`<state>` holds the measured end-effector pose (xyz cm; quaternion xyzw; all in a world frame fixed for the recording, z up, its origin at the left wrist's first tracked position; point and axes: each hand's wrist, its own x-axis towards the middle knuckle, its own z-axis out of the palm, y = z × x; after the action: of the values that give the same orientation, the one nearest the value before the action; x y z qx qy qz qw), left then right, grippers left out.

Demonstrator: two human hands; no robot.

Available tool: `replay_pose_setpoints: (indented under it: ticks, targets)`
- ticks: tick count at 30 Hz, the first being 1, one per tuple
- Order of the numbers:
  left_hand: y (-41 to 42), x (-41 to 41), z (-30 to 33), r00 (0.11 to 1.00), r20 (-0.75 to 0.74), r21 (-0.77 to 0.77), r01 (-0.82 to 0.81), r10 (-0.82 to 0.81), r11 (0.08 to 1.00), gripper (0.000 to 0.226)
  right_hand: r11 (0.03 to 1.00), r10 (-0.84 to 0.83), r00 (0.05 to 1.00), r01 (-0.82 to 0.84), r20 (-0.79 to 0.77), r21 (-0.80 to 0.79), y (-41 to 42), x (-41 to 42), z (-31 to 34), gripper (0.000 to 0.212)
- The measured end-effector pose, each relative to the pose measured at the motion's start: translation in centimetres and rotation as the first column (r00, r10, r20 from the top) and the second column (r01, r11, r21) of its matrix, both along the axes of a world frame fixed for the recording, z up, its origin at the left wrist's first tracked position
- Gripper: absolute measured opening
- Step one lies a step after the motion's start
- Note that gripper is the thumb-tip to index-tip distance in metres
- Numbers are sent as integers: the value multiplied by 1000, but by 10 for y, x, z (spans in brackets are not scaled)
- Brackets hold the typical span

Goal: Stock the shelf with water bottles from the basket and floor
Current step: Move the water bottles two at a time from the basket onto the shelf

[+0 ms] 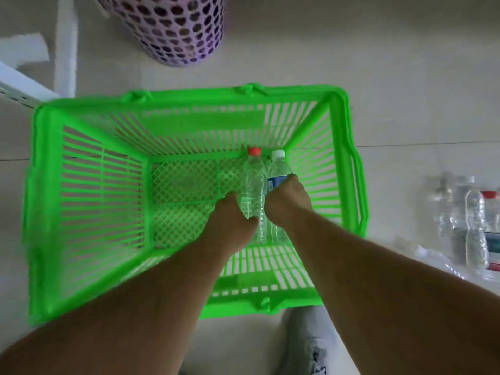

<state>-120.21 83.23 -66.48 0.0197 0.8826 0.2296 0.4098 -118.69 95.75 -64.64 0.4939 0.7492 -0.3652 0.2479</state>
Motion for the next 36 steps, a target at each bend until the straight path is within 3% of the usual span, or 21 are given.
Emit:
replay_pose_setpoints:
  ticks: [4, 8, 13, 16, 19, 22, 25, 31, 34, 36]
  targets:
    - [10, -10, -29, 1000, 10, 43, 15, -16, 999, 70, 994, -104, 994, 103, 36, 19, -4, -5, -23, 33]
    - [-3, -14, -41, 998, 33, 26, -45, 45, 999, 68, 989, -38, 999, 37, 3, 145, -4, -8, -29, 38]
    - [-29, -21, -49, 988, 48, 20, -145, 144, 989, 70, 1000, 17, 1000, -17, -8, 16, 0, -13, -47, 33]
    - [-34, -25, -59, 973, 85, 13, -215, 213, 977, 67, 994, 10, 1000, -9, 11, -113, -1, -18, -64, 43]
    - [-37, -32, -66, 979, 94, 13, -186, 184, 983, 58, 978, 11, 1000, -16, -28, -207, -2, -20, -78, 48]
    - [-38, -34, -68, 979, 105, 36, -178, 174, 983, 48, 975, 28, 998, -41, -61, -218, 2, -20, -85, 58]
    - [-43, -34, -61, 968, 129, 42, -222, 215, 974, 29, 982, 70, 991, -88, -110, -166, 6, -21, -81, 50]
    - [-60, -34, 11, 962, 82, 95, -266, 259, 959, 38, 983, 141, 946, -168, -293, -71, 5, -23, -14, 26]
    - [-70, -35, 78, 960, 71, 168, -281, 272, 945, 39, 982, 125, 922, -168, -366, -89, 8, -23, 51, 21]
    - [-76, -35, 132, 959, 32, 219, -281, 281, 934, 37, 984, 89, 911, -144, -403, -107, 8, -23, 106, 31]
